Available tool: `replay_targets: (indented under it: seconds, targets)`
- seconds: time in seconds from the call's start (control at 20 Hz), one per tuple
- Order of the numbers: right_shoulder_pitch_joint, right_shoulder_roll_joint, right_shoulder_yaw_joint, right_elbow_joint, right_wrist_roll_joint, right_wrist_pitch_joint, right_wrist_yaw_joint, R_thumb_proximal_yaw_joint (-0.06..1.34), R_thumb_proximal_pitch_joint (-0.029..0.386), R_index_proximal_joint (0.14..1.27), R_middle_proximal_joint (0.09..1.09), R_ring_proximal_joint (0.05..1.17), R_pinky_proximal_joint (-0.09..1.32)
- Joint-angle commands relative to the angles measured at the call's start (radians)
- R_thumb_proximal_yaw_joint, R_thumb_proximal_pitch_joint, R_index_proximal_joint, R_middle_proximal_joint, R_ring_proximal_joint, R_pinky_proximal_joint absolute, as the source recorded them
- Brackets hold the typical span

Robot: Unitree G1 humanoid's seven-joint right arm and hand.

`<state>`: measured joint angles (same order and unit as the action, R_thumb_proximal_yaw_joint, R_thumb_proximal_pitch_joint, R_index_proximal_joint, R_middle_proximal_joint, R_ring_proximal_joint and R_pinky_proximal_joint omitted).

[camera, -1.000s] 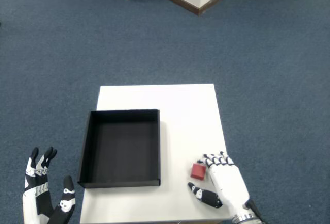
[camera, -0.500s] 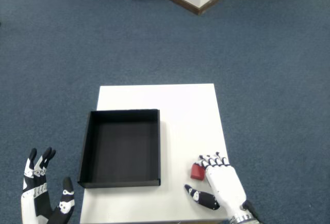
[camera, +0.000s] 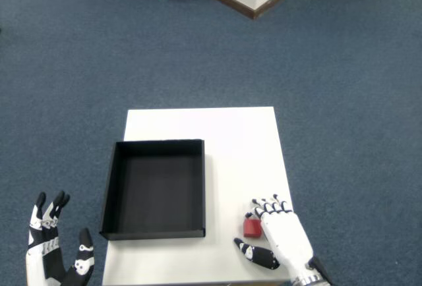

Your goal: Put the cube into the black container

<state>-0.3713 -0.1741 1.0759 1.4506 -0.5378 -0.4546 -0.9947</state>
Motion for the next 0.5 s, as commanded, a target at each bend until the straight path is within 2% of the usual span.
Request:
replay_targets:
  seconds: [0.05, 0.3, 0.5]
  targets:
    - [-0.017, -0.004, -0.007, 0.007, 0.003, 0.007, -0.003, 0.78, 0.066, 0.61, 0.29, 0.29, 0.09]
    - [-0.013, -0.005, -0.013, 0.008, 0.007, 0.039, 0.003, 0.82, 0.092, 0.6, 0.29, 0.3, 0.11]
    - [-0.011, -0.02, -0.022, 0.009, 0.014, 0.046, 0.025, 0.8, 0.08, 0.52, 0.28, 0.29, 0.1]
